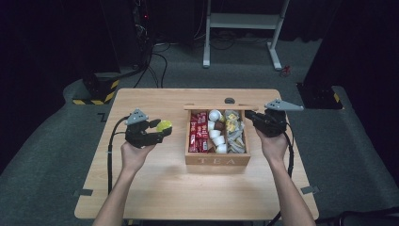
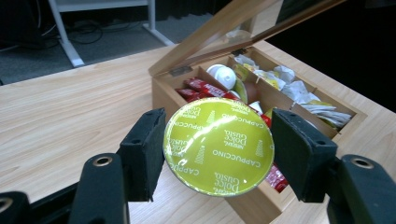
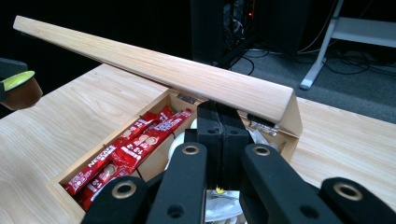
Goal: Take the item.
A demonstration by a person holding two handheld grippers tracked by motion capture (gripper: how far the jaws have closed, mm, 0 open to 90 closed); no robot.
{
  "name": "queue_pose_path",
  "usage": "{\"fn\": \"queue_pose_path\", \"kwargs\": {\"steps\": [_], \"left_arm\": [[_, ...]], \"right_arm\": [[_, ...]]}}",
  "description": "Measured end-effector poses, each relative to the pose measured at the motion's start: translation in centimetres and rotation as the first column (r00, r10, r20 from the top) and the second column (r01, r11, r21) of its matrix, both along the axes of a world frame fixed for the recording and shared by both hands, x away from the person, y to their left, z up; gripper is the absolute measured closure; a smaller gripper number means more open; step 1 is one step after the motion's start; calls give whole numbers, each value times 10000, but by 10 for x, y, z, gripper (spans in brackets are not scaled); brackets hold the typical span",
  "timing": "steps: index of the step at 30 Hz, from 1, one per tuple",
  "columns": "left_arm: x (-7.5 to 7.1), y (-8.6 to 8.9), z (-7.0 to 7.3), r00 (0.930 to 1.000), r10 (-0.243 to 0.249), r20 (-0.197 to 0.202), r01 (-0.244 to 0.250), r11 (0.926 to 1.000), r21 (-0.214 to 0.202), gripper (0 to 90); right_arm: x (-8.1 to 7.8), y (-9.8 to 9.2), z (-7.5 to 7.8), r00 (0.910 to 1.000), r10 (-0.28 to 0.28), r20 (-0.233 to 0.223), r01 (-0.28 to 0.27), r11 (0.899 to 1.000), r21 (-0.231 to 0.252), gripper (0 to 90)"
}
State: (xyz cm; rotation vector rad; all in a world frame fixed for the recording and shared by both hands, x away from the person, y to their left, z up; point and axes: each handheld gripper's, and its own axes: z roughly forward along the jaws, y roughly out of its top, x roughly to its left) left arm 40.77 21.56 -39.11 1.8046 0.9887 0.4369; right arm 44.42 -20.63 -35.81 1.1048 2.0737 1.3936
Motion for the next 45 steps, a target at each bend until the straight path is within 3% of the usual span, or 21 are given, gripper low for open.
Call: {"fn": "queue_pose_path", "kwargs": {"steps": [15, 22, 45], "left_arm": [[-5, 25, -6, 9984, 557, -66, -557, 9984, -19, 382], [-7, 31, -10, 9972, 746, -94, -744, 9971, 181, 382], [-13, 46, -41, 9891, 1429, -366, -1402, 9877, 686, 381]], "right_arm": [[-3, -1, -3, 10000, 56, -13, -56, 10000, -67, 899], [-5, -1, -5, 10000, 93, -20, -93, 9999, -61, 899], [-10, -3, -9, 9999, 160, -53, -160, 9998, -89, 900]]}}
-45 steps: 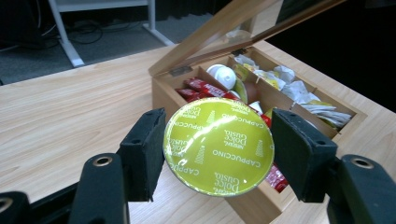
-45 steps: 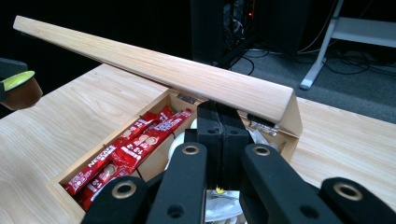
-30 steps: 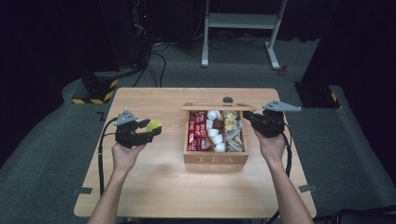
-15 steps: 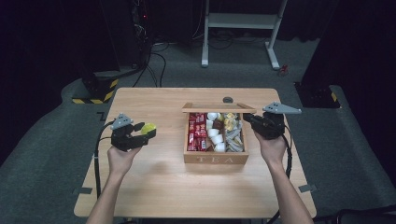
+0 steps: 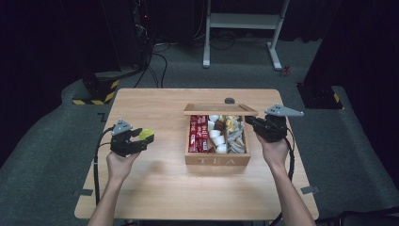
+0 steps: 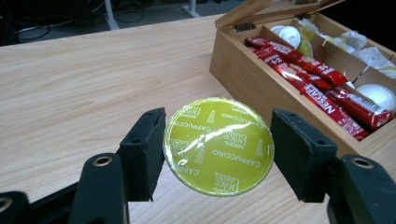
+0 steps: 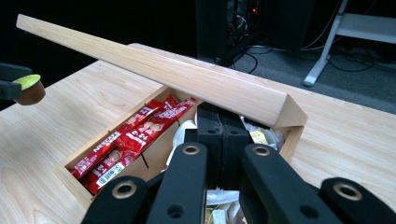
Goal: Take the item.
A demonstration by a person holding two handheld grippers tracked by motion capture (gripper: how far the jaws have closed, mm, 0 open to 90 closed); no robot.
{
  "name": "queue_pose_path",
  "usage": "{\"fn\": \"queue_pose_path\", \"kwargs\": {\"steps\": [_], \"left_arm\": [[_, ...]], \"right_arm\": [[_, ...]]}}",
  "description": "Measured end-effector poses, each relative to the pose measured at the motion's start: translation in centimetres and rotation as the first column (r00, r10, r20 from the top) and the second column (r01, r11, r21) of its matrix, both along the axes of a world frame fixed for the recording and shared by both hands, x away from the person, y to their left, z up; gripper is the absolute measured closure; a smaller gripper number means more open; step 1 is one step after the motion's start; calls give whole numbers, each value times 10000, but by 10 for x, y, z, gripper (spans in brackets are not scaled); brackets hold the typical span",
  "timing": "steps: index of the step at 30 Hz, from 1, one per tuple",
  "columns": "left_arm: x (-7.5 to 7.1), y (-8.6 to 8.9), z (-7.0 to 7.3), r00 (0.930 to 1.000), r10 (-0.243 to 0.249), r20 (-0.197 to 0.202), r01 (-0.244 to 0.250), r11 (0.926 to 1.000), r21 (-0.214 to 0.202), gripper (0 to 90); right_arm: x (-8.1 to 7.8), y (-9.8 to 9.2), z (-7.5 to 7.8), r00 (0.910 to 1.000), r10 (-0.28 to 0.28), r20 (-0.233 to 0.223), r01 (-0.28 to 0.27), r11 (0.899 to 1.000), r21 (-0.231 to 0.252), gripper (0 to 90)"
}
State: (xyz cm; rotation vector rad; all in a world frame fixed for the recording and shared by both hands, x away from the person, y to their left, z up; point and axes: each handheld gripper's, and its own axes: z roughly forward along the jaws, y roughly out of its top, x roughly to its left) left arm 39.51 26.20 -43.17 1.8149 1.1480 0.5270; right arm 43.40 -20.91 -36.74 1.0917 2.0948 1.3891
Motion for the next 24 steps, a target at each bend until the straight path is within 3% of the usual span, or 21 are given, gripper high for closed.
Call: {"fn": "queue_pose_path", "kwargs": {"steps": [5, 14, 24], "left_arm": [[0, 0, -9, 9998, 159, -101, -159, 9999, -5, 381], [3, -7, -29, 9988, 365, -319, -347, 9979, 555, 381], [9, -15, -47, 9967, 632, -513, -594, 9956, 724, 381]], "right_arm": [[0, 0, 0, 10000, 1, 0, -1, 10000, -6, 900], [-1, 0, -2, 10000, 26, 14, -26, 10000, -14, 900], [-2, 1, -3, 10000, 7, -89, -8, 9999, -116, 900]]}}
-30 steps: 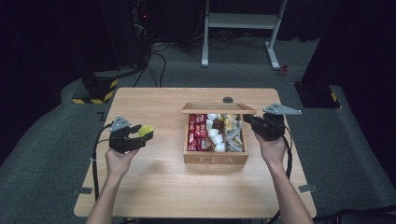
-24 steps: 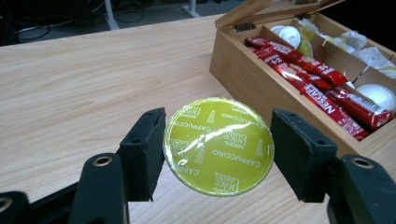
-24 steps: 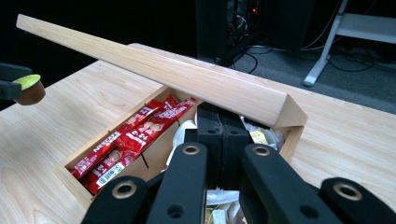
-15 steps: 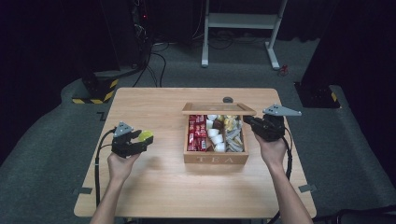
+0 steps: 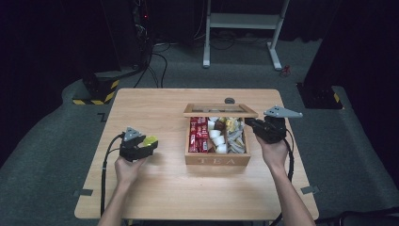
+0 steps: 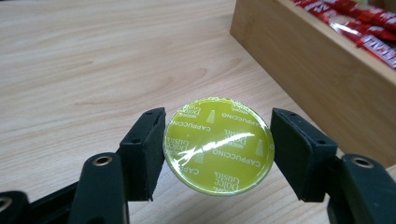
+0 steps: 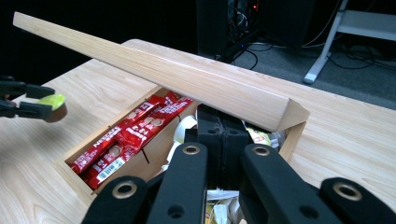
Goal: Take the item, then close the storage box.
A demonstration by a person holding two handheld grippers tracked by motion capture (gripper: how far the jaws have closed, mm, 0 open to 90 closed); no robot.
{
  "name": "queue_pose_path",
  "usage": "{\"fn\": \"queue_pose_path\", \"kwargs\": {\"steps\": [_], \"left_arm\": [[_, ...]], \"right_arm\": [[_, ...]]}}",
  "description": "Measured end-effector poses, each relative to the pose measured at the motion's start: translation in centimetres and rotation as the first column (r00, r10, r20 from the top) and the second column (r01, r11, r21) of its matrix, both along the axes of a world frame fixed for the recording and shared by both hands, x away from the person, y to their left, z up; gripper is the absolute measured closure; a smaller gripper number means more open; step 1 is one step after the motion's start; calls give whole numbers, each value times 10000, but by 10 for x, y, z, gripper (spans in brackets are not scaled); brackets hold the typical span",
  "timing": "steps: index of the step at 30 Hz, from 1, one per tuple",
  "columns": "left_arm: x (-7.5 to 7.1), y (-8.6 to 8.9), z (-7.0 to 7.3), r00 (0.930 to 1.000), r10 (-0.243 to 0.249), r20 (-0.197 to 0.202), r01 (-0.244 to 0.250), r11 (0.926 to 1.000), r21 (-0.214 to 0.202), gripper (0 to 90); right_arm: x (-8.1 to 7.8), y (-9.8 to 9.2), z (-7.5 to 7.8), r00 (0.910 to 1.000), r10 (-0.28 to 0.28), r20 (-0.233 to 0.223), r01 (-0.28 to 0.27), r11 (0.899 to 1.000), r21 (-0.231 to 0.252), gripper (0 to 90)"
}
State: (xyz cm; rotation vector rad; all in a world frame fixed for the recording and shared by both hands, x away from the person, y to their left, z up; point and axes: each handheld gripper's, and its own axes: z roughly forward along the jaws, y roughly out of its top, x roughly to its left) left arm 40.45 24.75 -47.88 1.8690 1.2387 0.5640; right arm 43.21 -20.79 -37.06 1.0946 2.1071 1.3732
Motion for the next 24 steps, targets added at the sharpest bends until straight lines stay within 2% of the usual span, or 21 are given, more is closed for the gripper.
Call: {"fn": "queue_pose_path", "kwargs": {"steps": [9, 24], "left_arm": [[4, -8, -10, 10000, 34, -1, -34, 9993, 375, 380], [5, -9, -17, 9999, 89, -103, -85, 9991, 408, 356]], "right_arm": [[0, 1, -2, 10000, -7, -46, 7, 10000, -49, 900], [0, 1, -5, 9999, 83, -100, -83, 10000, 15, 900]]}}
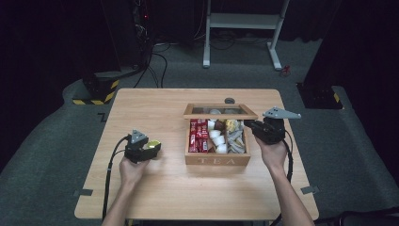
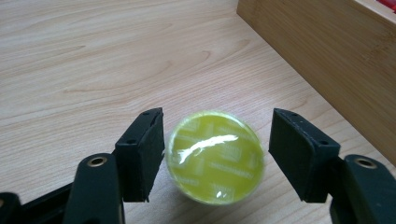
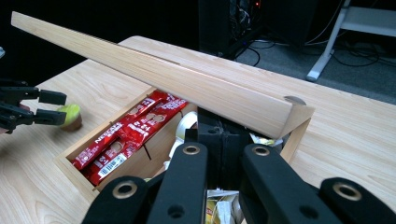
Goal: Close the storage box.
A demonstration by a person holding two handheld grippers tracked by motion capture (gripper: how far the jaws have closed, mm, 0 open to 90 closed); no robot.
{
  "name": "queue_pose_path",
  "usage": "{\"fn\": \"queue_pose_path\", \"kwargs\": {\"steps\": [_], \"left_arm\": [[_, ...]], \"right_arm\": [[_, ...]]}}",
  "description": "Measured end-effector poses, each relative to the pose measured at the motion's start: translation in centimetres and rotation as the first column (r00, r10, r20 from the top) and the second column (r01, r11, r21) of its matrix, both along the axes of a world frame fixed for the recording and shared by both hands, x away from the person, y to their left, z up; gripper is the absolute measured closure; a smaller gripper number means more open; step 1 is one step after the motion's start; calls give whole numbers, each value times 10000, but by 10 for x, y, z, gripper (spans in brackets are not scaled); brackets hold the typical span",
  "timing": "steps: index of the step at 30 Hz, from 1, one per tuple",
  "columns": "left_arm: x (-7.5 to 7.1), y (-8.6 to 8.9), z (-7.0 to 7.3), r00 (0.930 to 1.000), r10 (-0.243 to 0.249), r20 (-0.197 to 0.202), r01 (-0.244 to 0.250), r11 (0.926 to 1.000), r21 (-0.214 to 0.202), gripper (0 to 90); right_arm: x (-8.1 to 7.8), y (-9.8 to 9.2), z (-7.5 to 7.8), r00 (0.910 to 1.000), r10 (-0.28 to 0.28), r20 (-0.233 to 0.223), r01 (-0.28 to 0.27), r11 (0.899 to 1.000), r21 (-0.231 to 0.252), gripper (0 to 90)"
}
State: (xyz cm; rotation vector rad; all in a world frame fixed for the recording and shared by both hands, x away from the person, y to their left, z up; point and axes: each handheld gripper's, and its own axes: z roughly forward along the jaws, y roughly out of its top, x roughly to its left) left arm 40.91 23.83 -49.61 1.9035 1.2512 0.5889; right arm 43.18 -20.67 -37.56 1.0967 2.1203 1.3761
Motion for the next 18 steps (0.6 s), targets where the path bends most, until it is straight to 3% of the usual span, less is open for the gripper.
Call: {"fn": "queue_pose_path", "kwargs": {"steps": [6, 15, 18], "left_arm": [[-2, 0, 1, 9997, -14, 259, 16, 10000, -50, 320], [-12, 13, 11, 9984, 42, 560, -1, 9973, -733, 311], [-16, 18, 13, 9977, 88, 678, -34, 9969, -786, 317]], "right_arm": [[-1, 0, -2, 10000, 19, 75, -18, 10000, -26, 900], [-4, -1, -7, 10000, 55, -26, -55, 10000, -20, 900], [-6, -1, -9, 10000, 82, -45, -82, 10000, 0, 900]]}}
